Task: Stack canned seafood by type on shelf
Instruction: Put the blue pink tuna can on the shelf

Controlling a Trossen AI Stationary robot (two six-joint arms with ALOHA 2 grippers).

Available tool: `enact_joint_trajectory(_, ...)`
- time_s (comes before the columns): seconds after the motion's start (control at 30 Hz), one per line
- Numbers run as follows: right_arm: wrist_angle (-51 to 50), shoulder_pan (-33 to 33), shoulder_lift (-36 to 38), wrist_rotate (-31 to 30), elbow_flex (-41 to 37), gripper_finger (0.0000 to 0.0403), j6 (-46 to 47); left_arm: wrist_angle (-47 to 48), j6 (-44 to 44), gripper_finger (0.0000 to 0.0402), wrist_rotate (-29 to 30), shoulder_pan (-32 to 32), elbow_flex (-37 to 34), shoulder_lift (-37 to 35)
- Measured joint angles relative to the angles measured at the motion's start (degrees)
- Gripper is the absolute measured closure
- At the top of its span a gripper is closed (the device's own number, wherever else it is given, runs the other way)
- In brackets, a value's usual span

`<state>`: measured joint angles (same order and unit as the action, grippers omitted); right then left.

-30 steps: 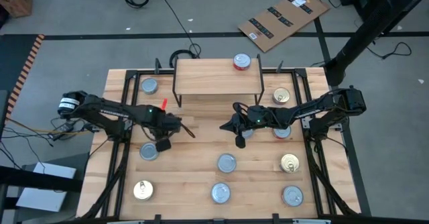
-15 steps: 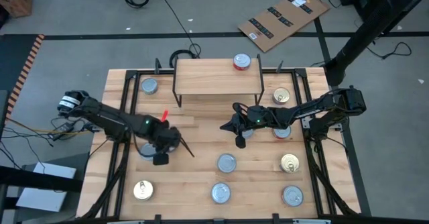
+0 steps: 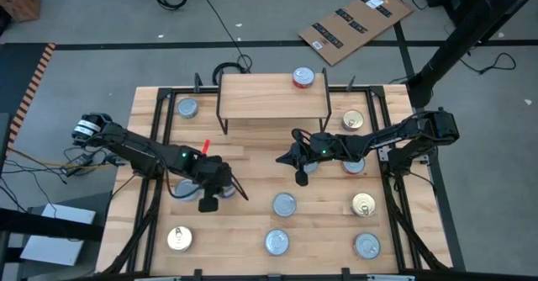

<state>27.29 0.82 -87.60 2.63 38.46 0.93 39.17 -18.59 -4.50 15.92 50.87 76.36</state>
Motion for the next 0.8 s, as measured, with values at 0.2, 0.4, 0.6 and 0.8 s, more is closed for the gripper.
enact_joint_trajectory(0.2, 0.01, -0.38, -0.02, 0.00, 0.00, 0.0397, 0.00, -8.92, -0.04, 0.0401, -2.91, -0.13, 0.00, 0.00)
enact_joint_trajectory(0.4, 0.00, -1.09, -0.02, 0.02, 0.00, 0.0397, 0.00, -19.17, -0.07, 0.0401, -3.71, -0.22, -1.27, -0.02)
enact_joint_trajectory(0.6, 0.00, -1.14, -0.02, 0.02, 0.01, 0.0397, 0.00, -33.22, -3.08, 0.0401, -8.69, -2.13, -6.88, 0.00)
enact_joint_trajectory(0.8, 0.00, -1.14, -0.02, 0.02, 0.01, 0.0397, 0.00, -45.66, -6.31, 0.0401, -13.48, -6.26, -12.99, -0.02)
